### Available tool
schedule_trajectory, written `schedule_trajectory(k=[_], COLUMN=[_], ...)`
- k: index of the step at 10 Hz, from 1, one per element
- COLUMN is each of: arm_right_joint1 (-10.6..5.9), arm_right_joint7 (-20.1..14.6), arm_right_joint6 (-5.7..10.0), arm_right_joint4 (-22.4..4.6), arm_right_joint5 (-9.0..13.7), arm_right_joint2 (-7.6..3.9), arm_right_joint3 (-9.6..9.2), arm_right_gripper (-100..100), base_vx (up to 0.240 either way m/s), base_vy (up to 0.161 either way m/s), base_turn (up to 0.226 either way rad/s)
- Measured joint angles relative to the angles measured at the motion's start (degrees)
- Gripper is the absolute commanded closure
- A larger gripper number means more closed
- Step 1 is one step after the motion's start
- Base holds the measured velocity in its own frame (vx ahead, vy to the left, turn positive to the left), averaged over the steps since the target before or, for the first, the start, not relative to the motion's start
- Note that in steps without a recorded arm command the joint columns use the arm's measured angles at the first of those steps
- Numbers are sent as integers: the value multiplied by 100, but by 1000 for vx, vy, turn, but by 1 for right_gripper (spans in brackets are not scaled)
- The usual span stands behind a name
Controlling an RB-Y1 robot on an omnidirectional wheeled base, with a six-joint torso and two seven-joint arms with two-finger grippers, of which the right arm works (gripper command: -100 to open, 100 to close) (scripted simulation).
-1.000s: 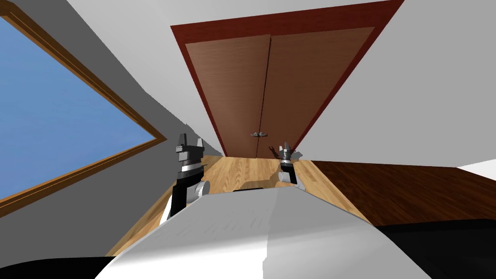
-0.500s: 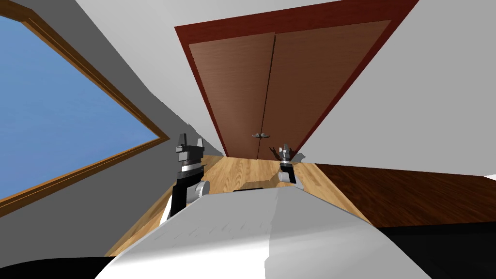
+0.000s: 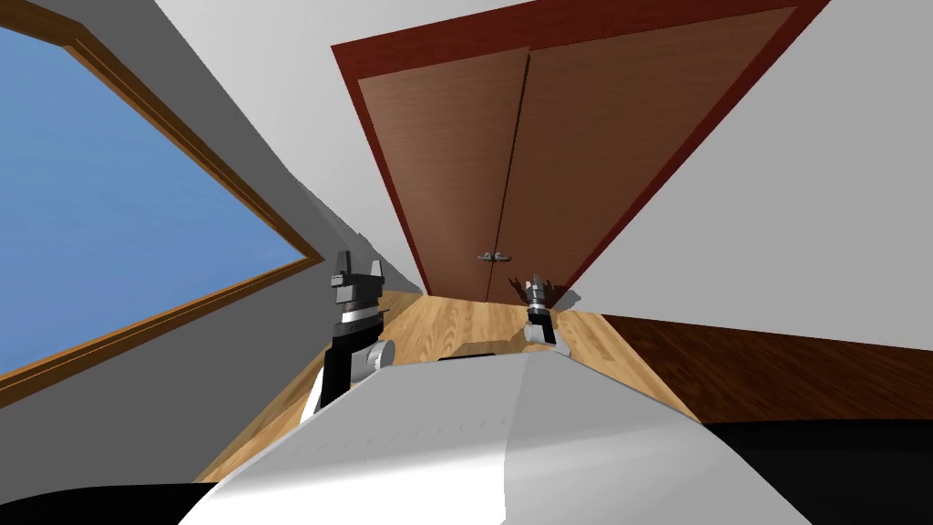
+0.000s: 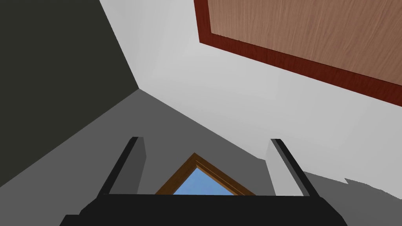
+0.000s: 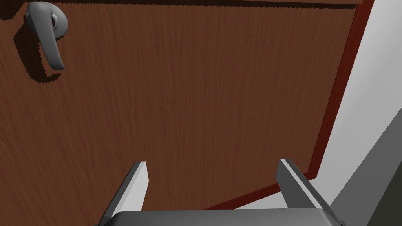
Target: Pull the door open
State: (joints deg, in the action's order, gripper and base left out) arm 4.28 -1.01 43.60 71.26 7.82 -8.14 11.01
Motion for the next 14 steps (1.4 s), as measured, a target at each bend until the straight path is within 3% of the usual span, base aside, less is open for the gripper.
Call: schedule_trajectory(k=[14], arm_right_joint1=[-704], arm_right_joint7=[24], arm_right_joint6=[252], arm_right_joint4=[-2111], arm_right_joint5=[83], arm_right_joint2=[-142], arm_right_joint3=[426], arm_right_gripper=[-100], base_vx=[76], base_vy=[-24], base_turn=[74])
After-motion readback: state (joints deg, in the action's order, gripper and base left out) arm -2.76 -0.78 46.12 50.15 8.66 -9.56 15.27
